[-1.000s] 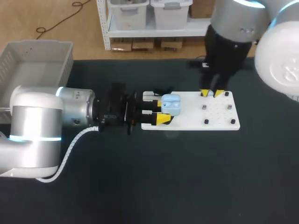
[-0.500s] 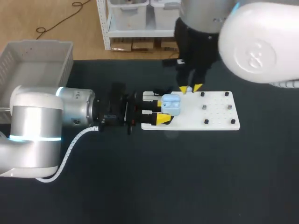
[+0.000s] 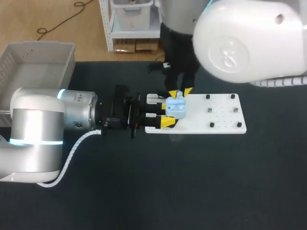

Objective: Pick up each earbud case from the left stands, insert the matching earbuds, close the lid, and place the case in the box.

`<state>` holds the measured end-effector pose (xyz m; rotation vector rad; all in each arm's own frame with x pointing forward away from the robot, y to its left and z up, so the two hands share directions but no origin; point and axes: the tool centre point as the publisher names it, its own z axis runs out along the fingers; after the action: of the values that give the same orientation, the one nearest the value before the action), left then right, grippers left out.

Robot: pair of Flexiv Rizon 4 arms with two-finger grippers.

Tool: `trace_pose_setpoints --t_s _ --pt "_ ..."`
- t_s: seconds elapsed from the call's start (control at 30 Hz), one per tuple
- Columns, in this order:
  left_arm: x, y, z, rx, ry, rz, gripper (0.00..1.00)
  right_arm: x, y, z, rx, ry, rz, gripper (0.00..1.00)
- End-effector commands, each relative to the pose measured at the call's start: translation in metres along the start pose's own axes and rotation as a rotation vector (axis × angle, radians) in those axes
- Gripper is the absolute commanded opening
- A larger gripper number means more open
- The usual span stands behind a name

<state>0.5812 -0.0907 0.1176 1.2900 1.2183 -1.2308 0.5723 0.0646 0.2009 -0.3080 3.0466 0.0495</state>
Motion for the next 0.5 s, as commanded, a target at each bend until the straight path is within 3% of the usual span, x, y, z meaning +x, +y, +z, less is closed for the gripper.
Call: trace_pose_setpoints --t_s 0.03,0.5 --pt "0.0007 -0.0013 -0.0004 -0.005 -0.003 0.003 0.0 -0.0007 0.0061 0.0073 0.014 -0.009 0.014 0.0" --pt "0.0007 -0.0013 -0.0004 -0.005 -0.003 0.003 0.0 0.0013 0.0096 0.0169 0.009 -0.079 0.039 0.0"
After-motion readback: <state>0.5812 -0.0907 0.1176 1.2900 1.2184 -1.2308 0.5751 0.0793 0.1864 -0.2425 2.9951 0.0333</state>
